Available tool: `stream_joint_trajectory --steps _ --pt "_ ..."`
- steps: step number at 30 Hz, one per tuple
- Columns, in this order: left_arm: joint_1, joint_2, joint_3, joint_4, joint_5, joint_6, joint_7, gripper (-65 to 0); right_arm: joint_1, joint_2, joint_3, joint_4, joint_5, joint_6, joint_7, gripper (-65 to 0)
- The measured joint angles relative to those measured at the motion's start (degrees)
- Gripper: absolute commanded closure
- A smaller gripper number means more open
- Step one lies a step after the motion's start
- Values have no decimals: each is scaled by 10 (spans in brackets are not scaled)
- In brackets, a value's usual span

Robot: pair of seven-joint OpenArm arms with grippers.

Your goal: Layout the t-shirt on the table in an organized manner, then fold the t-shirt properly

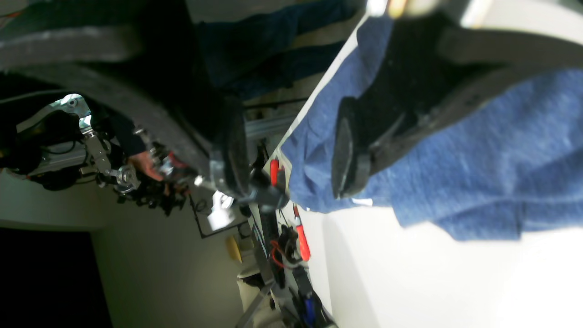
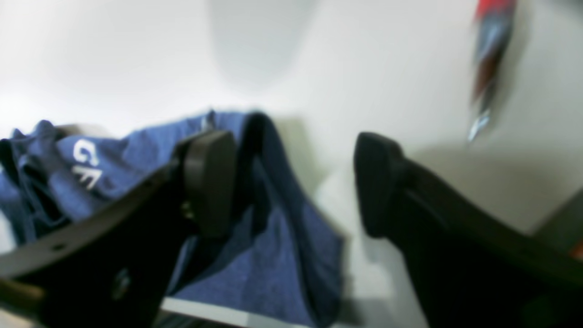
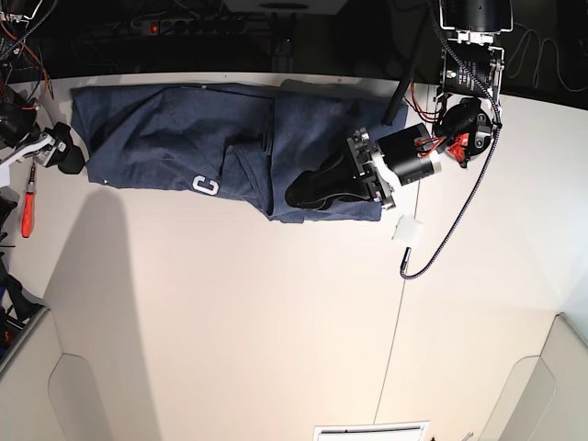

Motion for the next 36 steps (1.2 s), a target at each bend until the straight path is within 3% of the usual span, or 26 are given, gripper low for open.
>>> stream_joint_trajectory --steps 8,16,21,22,24,26,27,30,33,36 --pt "-2 0 0 0 0 0 0 -329 3 1 -7 -37 9 5 4 -426" --pt "-2 0 0 0 0 0 0 -329 6 4 -86 -36 43 12 0 -426" --pt "-2 0 0 0 0 0 0 -329 6 4 -98 -36 45 12 2 -419" --pt "-2 0 0 0 0 0 0 -329 6 4 -98 -36 45 12 2 -378" --pt "-2 0 -2 0 0 0 0 -323 6 4 -98 -36 41 10 -1 -211" --pt "-2 0 -15 0 5 0 1 -252 4 3 -99 -37 36 7 -7 -32" --pt "-2 0 -28 0 14 0 1 -203 3 2 -98 -37 37 7 -7 0" --pt "-2 0 -85 0 37 0 4 -94 4 -6 -82 -36 37 0 -6 0" --pt "-2 -1 -153 0 59 0 -2 -4 4 -13 -63 -29 75 0 -7 0" --pt "7 -20 -190 0 120 0 -11 0 3 -15 -52 -2 106 -2 -22 0"
